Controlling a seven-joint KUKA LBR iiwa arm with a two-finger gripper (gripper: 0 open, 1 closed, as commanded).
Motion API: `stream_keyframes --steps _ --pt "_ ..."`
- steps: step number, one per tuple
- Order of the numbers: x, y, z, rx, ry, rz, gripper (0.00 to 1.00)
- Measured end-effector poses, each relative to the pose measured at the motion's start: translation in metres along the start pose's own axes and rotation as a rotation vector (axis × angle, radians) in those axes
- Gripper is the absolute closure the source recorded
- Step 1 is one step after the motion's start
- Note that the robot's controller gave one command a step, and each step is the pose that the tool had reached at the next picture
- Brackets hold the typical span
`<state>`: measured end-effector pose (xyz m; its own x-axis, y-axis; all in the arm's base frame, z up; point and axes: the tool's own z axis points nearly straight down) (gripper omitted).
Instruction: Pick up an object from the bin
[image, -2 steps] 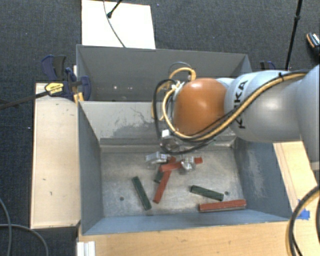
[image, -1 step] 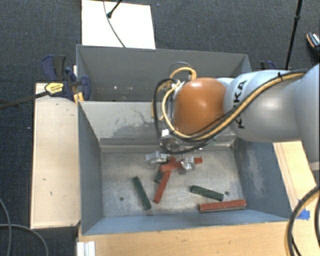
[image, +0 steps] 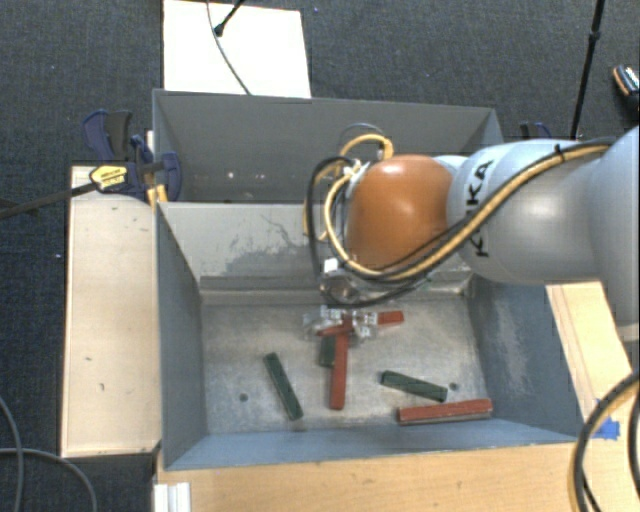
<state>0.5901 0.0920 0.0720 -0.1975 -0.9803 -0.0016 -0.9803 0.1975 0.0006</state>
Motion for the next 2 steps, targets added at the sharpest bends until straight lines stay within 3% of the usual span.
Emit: stream_keyframes --steps 1,2 --pt "-0.001 0.000 -0.025 0.004 -0.002 0.008 1.00" --pt "-0.002 -0.002 -0.096 0.009 -0.003 0.023 1.00"
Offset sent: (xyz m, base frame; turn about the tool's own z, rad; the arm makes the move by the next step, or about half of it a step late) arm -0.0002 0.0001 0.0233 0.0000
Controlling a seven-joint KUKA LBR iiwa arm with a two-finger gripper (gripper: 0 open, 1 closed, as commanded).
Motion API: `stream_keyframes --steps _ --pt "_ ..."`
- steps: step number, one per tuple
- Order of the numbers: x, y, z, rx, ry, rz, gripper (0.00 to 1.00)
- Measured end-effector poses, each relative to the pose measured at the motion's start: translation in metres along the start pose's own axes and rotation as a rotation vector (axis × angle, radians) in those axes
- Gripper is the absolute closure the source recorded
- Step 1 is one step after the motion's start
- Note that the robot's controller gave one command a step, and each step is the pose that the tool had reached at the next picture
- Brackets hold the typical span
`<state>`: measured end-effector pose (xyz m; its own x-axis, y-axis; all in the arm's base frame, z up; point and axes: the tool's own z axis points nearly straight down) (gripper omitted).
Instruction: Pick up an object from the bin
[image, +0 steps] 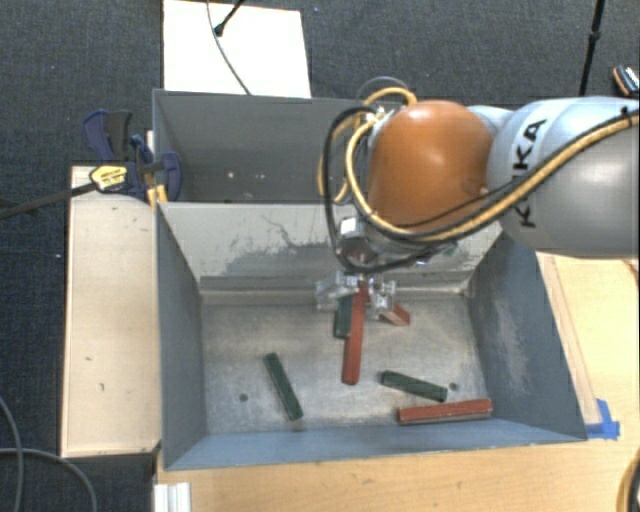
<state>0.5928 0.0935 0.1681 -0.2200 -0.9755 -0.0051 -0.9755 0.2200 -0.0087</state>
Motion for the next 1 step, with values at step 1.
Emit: stream_keyframes --steps 1 --pt "-0.0009 -0.0009 -0.0149 -0.004 0.001 0.008 1.00"
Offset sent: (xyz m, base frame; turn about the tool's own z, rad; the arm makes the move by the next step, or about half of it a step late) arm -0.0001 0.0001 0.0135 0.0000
